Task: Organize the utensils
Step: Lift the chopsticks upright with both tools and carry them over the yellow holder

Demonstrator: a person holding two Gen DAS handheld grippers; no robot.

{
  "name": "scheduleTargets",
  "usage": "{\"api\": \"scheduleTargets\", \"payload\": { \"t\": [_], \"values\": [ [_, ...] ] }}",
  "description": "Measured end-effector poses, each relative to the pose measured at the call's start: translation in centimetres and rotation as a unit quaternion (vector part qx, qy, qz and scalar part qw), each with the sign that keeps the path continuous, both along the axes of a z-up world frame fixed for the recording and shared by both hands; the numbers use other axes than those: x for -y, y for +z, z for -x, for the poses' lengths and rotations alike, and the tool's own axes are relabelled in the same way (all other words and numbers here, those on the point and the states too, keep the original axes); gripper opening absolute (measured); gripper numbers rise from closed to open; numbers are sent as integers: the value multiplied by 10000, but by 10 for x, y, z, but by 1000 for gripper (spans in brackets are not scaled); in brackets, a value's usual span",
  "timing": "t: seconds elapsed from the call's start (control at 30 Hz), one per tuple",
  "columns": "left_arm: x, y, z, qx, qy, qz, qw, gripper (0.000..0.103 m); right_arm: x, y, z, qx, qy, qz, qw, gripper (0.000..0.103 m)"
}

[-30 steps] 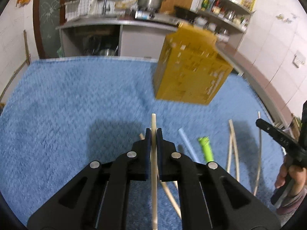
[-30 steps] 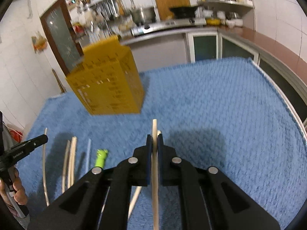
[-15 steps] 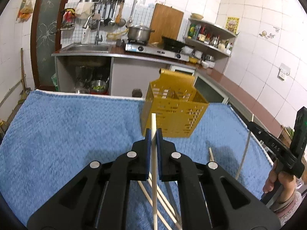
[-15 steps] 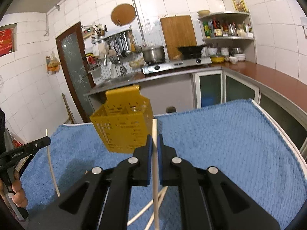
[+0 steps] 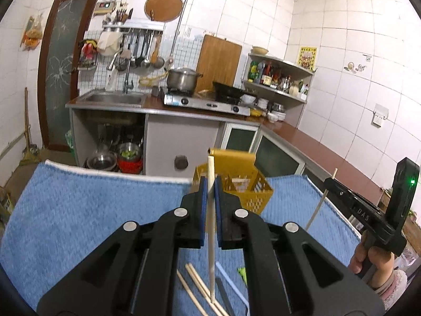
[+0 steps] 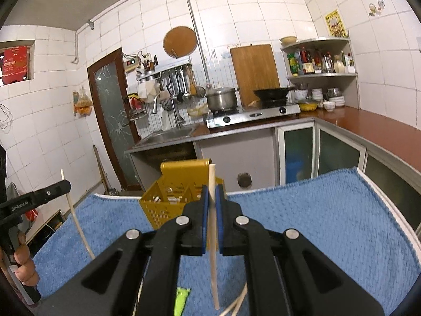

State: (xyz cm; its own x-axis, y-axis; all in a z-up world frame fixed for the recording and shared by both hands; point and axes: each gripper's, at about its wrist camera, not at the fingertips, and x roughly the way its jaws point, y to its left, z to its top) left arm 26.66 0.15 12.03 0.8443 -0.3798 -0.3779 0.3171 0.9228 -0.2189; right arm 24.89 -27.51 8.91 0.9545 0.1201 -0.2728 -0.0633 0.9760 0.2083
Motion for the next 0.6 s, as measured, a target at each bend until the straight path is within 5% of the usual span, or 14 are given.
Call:
{"api": "scheduleTargets", "payload": {
  "t": [0.37, 0.6],
  "values": [
    [36, 83, -47, 925, 102, -133, 9956, 4, -7, 76, -48, 625, -15, 33, 9980, 6],
    [73, 97, -89, 1359, 232, -542, 9890, 4, -11, 93, -88, 791, -187, 141, 9966, 6]
  ]
}}
